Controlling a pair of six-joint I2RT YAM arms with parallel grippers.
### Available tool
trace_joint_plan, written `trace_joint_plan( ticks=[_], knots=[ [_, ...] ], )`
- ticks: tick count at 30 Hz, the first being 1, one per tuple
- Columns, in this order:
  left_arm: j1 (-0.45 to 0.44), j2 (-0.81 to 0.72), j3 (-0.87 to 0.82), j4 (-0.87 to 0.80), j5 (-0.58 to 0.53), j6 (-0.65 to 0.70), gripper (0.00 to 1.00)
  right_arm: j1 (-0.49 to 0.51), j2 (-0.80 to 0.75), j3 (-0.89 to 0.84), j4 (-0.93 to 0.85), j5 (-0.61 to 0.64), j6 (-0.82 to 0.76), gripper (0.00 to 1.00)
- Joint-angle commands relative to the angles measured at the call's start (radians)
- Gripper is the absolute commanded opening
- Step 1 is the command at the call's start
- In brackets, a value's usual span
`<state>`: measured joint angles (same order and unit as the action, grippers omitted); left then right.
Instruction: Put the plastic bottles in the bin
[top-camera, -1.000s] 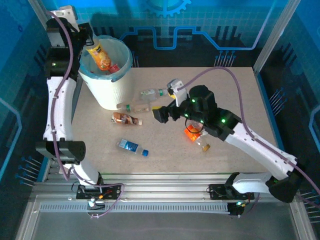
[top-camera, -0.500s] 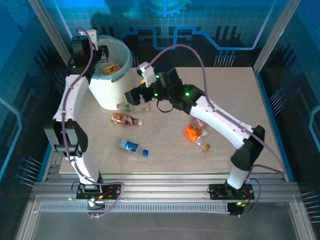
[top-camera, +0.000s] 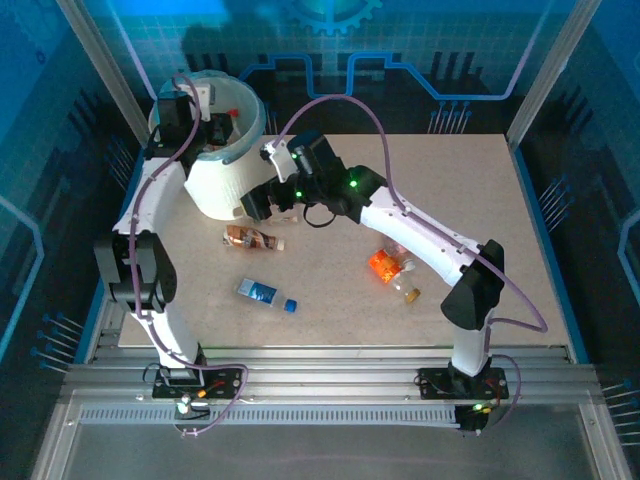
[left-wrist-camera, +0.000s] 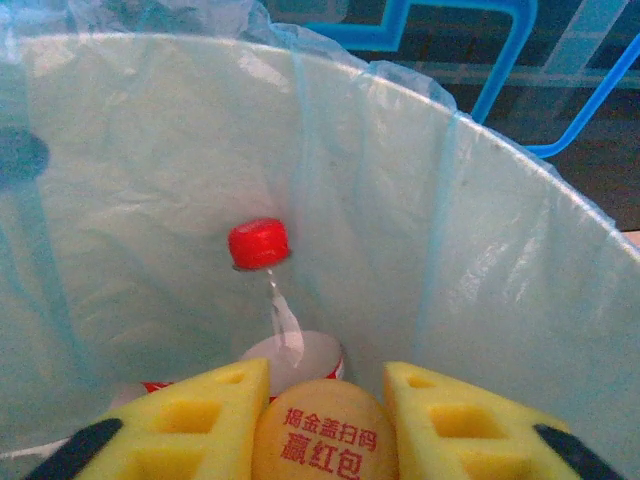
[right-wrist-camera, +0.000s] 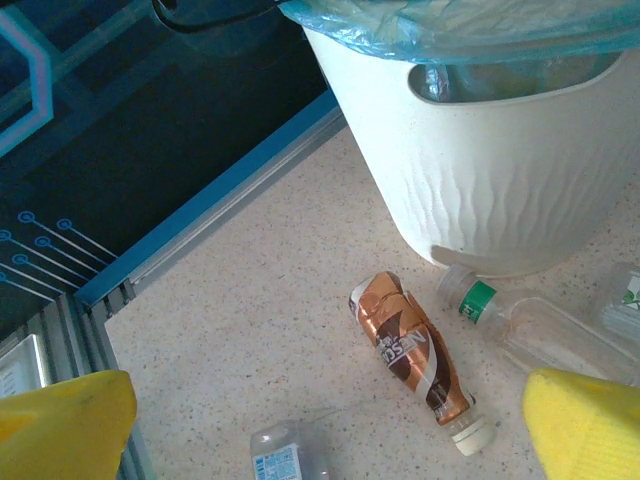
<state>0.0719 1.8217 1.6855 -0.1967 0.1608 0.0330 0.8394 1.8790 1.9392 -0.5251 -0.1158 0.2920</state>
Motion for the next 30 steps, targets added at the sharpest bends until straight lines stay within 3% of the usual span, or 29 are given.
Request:
trace_joint_plan(
  ticks=[1,4,7,13,21,30],
  knots=[
    [0.005,0.016,0.077,-0.060,0.035,0.005,0.54,0.013,-0.009,0.039,-0.023,0.002,0.006,1.00],
    [0.005,-0.003,0.128,-0.086,0.036,-0.023,0.68,0.012,-0.021,0.038,-0.026,0.008,0.002,1.00],
    [0.005,-0.032,0.179,-0.110,0.022,-0.041,0.73,0.013,-0.037,0.038,-0.031,0.014,-0.001,1.00],
    [0.005,-0.119,0.234,-0.147,-0.017,-0.091,0.75,0.013,-0.099,-0.006,-0.033,0.050,-0.003,1.00],
    [-0.022,-0.285,0.168,-0.151,0.002,-0.124,0.75,0.009,-0.231,-0.165,-0.005,0.136,-0.004,1.00],
    [-0.159,-0.483,0.007,-0.145,-0.042,-0.104,0.74,-0.040,-0.376,-0.330,-0.064,0.262,0.011,1.00]
  ],
)
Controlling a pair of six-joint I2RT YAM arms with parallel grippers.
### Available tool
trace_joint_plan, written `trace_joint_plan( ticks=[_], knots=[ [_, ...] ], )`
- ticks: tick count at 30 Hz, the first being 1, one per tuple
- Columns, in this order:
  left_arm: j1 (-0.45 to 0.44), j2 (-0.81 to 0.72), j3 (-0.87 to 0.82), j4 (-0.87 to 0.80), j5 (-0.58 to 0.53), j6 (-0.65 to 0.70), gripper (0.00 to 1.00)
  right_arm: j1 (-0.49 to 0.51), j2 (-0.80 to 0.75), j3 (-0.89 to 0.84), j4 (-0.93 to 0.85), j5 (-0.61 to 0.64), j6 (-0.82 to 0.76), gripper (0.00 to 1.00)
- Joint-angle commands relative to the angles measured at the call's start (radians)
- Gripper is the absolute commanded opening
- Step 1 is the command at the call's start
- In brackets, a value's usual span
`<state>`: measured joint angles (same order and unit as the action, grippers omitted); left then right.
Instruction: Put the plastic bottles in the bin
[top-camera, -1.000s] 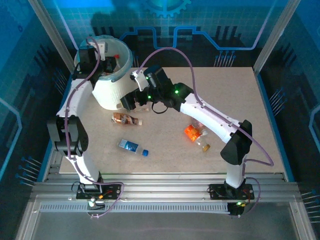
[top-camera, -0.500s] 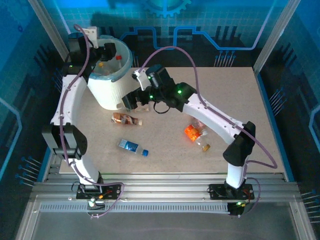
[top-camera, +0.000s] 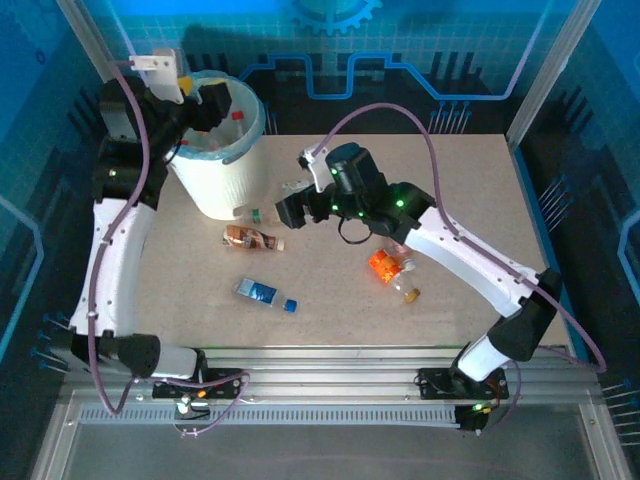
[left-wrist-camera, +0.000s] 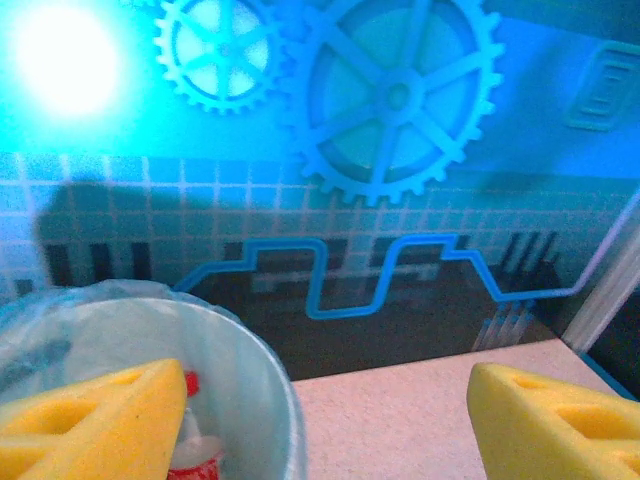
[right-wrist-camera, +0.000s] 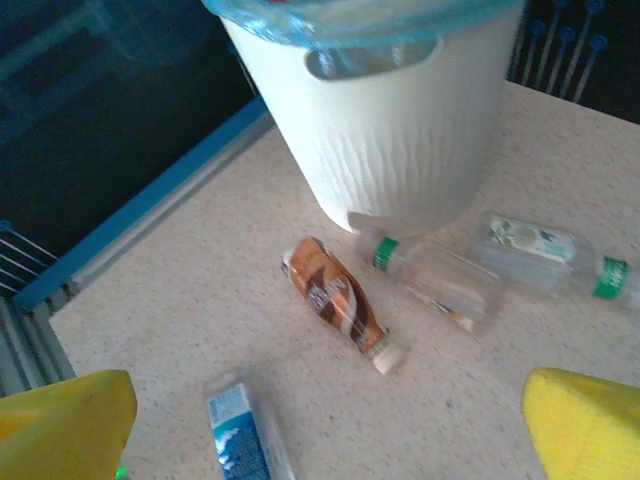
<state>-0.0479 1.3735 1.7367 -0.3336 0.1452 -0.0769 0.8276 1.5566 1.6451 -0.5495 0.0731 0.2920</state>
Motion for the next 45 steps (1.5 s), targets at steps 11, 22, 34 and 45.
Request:
trace_joint_plan(
  ticks=[11,22,34,45],
  knots=[
    [-0.348,-0.151,-0.262,-0.027,-0.061,0.023,0.73,-0.275,-0.183,-0.294,-0.129,0.093,0.044,1.00],
    [-0.507,-0.019,-0.291,-0.032,-0.056,-0.038,0.73,-0.451,-0.093,-0.356,-0.129,0.025,0.011,1.00],
    [-0.509,0.121,-0.287,-0.031,-0.038,-0.192,0.72,-0.522,0.128,-0.274,-0.157,0.014,-0.037,0.97],
    [-0.518,0.218,-0.249,-0.046,0.011,-0.230,0.71,-0.568,0.228,-0.335,-0.134,-0.012,-0.031,0.93]
  ],
)
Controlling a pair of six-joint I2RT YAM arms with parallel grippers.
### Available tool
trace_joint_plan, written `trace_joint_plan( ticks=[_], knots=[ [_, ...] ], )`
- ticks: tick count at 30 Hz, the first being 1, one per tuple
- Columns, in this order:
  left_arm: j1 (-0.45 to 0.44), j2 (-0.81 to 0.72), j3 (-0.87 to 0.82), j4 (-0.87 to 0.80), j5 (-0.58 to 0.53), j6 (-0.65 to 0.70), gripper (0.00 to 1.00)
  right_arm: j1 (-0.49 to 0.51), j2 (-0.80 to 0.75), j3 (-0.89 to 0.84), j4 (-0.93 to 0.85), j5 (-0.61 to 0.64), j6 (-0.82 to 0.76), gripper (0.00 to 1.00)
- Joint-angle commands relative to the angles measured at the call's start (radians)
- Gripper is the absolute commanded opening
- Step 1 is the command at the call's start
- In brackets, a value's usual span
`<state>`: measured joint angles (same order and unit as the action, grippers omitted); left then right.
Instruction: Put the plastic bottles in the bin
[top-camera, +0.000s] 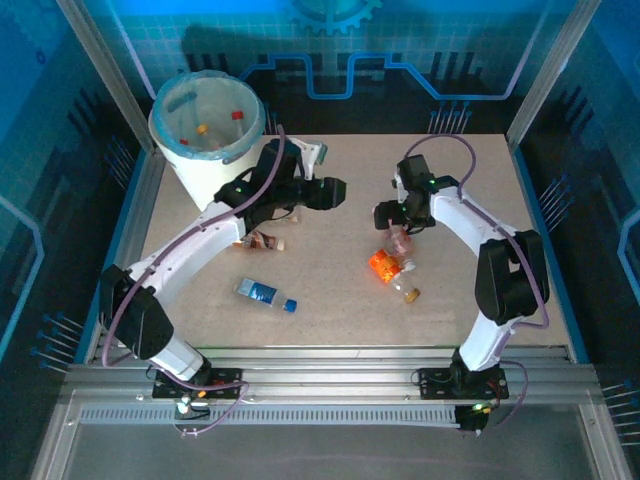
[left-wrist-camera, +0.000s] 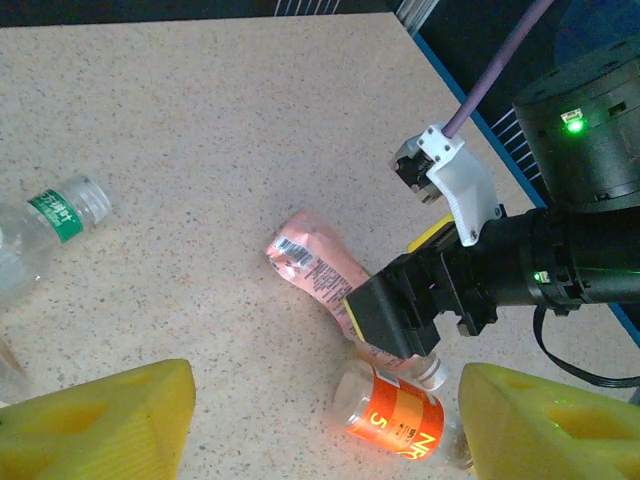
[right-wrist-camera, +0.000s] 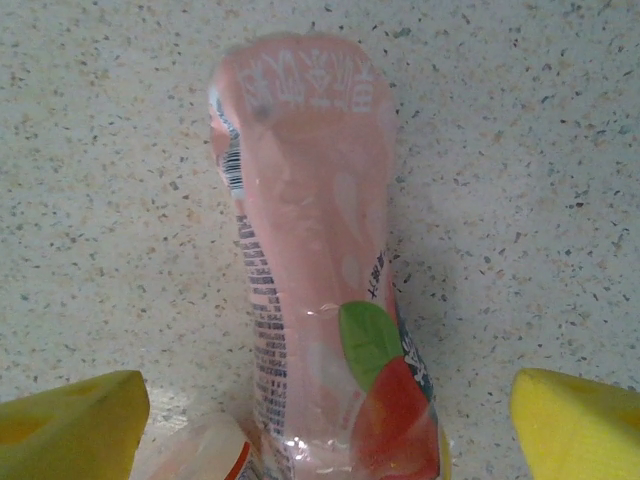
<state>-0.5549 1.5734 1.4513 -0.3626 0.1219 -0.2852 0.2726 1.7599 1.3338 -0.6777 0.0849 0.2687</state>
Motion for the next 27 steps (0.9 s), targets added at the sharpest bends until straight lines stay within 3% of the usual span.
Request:
trace_joint_plan(
  ticks=[1,13,17,27],
  knots=[
    [-0.010,0.023,0.038,-0.019,0.036,-0.022,0.71,-0.014,0.034,-0.026,-0.006,-0.025,-0.006,0.93],
    [-0.015,0.036,0.037,-0.048,0.044,-0.014,0.71,-0.018,0.132,-0.030,0.012,-0.060,-0.004,0.84],
    [-0.014,0.025,0.025,-0.037,0.035,0.006,0.71,-0.018,0.148,-0.010,0.000,-0.063,-0.008,0.73],
    [-0.015,0.040,0.090,-0.016,0.045,-0.018,0.70,-0.023,0.018,-0.023,-0.014,-0.036,-0.028,0.59]
  ],
)
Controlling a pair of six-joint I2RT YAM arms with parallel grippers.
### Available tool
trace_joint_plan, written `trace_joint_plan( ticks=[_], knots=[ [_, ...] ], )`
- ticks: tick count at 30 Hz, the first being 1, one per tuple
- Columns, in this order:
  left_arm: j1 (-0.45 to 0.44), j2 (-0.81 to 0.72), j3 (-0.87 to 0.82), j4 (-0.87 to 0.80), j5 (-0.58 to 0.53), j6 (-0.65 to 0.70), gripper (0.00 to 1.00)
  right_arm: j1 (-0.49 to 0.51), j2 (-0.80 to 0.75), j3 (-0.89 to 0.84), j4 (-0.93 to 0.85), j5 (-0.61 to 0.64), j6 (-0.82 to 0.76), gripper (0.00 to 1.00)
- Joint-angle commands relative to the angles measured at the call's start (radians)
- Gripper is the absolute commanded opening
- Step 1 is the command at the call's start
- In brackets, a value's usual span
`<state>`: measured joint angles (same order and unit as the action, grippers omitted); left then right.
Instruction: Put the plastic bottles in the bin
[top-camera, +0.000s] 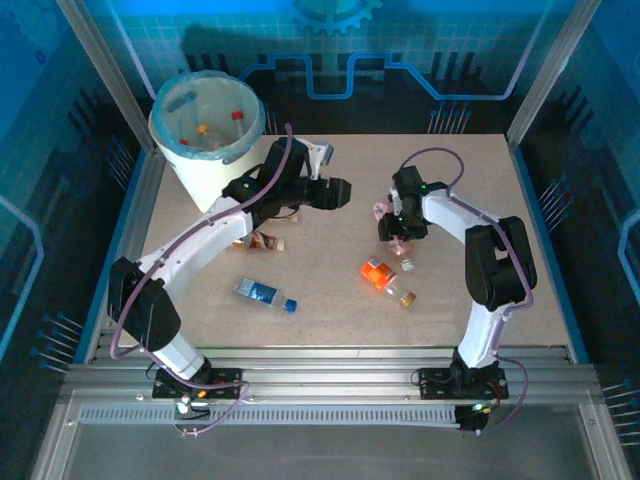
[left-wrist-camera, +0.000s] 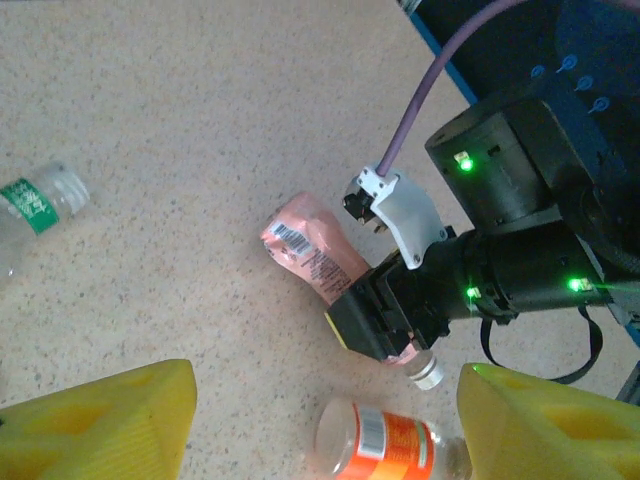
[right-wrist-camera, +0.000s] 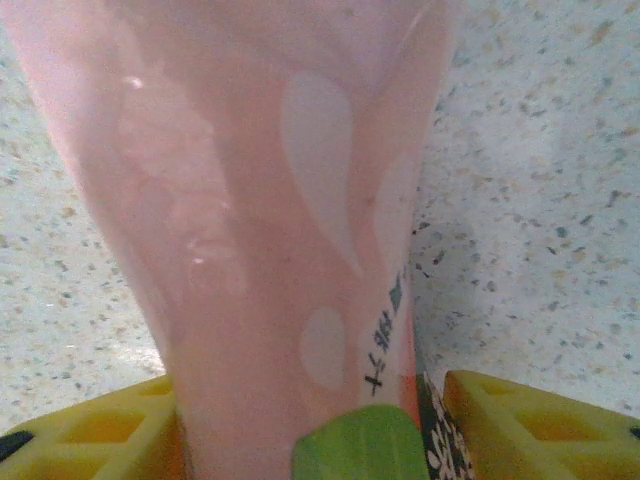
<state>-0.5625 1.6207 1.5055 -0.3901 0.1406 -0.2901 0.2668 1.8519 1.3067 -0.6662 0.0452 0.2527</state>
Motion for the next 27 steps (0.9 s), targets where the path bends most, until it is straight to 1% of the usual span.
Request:
trace_joint_plan(
  ticks=[1,8,11,16,21,27],
  knots=[
    [-0.007,-0.012,0.032,0.021,0.025,-0.016,0.70,-0.018,-0.087,0.006,-0.028,0.002,-0.013,0.58],
    [-0.007,-0.047,0.030,0.058,0.025,-0.069,0.70,-0.011,-0.231,-0.004,-0.033,-0.040,-0.010,0.55],
    [-0.007,-0.065,0.030,0.084,0.036,-0.097,0.70,0.008,-0.303,-0.010,-0.029,-0.053,-0.007,0.54],
    [-0.006,-0.099,0.024,0.129,0.050,-0.146,0.71,0.069,-0.432,-0.022,-0.001,-0.070,-0.013,0.53],
    [0.001,-0.133,-0.018,0.190,0.065,-0.228,0.72,0.145,-0.558,-0.067,0.083,-0.131,-0.008,0.50],
    [0.003,-0.147,-0.066,0.250,0.121,-0.310,0.73,0.217,-0.635,-0.107,0.163,-0.205,-0.005,0.49]
  ],
)
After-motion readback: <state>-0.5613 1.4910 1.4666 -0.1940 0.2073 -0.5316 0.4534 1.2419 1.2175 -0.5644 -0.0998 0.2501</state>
